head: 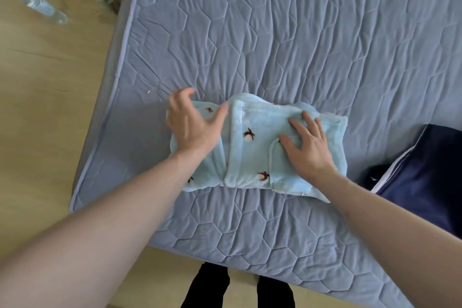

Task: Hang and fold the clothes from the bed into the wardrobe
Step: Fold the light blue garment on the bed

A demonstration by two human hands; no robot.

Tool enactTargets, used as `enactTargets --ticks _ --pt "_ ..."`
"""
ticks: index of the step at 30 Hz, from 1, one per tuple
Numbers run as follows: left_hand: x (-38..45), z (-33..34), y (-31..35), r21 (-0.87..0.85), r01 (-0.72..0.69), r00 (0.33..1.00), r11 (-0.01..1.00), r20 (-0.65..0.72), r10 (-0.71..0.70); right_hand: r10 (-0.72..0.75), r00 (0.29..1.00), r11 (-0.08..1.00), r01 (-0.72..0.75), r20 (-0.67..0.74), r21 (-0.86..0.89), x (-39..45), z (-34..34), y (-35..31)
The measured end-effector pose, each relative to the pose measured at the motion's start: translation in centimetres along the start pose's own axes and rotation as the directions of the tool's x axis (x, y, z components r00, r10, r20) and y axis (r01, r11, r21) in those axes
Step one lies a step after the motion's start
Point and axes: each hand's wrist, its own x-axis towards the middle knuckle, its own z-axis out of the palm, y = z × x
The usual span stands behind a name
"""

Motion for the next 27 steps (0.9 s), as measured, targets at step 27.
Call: enactTargets --ticks 27 --pt "-5.4 -9.6 -2.5 -0.246 0.722 0.55 0.646 0.77 -0.322 0.439 0.878 0.683 -0.463 0.188 0.565 -5.7 -7.2 1.1"
